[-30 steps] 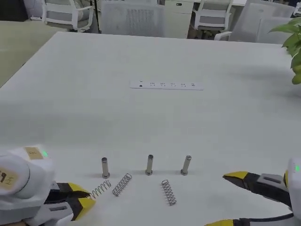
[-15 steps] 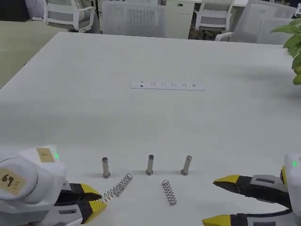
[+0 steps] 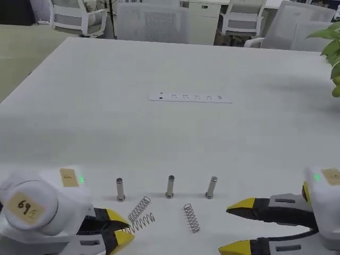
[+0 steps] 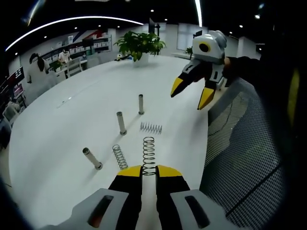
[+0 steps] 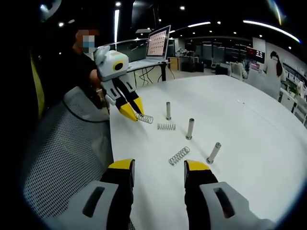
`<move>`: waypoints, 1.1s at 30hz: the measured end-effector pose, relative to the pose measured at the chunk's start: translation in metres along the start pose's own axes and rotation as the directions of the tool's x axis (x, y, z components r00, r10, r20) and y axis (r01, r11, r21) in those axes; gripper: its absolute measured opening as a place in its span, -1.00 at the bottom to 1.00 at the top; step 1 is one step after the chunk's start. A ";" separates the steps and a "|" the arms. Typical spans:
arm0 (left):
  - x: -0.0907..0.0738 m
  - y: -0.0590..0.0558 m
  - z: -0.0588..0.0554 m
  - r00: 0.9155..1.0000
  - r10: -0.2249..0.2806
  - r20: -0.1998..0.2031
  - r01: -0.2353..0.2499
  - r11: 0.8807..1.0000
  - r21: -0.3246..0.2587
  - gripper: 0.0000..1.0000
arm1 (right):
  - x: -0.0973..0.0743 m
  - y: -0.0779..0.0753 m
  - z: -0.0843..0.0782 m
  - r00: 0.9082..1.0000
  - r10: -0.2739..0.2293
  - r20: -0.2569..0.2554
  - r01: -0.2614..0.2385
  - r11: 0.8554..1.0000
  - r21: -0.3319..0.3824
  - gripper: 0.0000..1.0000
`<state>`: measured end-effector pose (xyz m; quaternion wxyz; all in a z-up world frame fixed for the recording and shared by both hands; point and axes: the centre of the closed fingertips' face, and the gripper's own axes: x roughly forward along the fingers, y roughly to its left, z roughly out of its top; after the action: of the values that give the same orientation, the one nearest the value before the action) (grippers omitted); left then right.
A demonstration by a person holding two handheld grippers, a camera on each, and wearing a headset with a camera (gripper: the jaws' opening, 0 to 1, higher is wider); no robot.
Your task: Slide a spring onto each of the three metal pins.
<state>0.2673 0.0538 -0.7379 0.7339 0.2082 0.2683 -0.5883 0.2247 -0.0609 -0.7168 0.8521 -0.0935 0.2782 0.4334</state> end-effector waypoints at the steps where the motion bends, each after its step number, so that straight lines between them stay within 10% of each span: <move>1: 0.000 -0.001 0.001 1.000 -0.003 0.001 0.003 1.000 0.004 -0.95 | 0.000 0.001 0.002 1.000 0.009 0.004 -0.009 1.000 0.002 -0.25; 33: -0.001 -0.049 0.048 0.984 -0.149 0.096 0.135 0.981 0.140 -0.95 | 0.027 0.038 0.042 0.980 0.191 0.057 -0.188 0.981 -0.051 -0.55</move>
<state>0.2268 0.0142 -0.7001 0.6879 0.2052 0.2033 -0.6659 0.2243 -0.0026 -0.6939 0.8127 -0.0728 0.2495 0.5214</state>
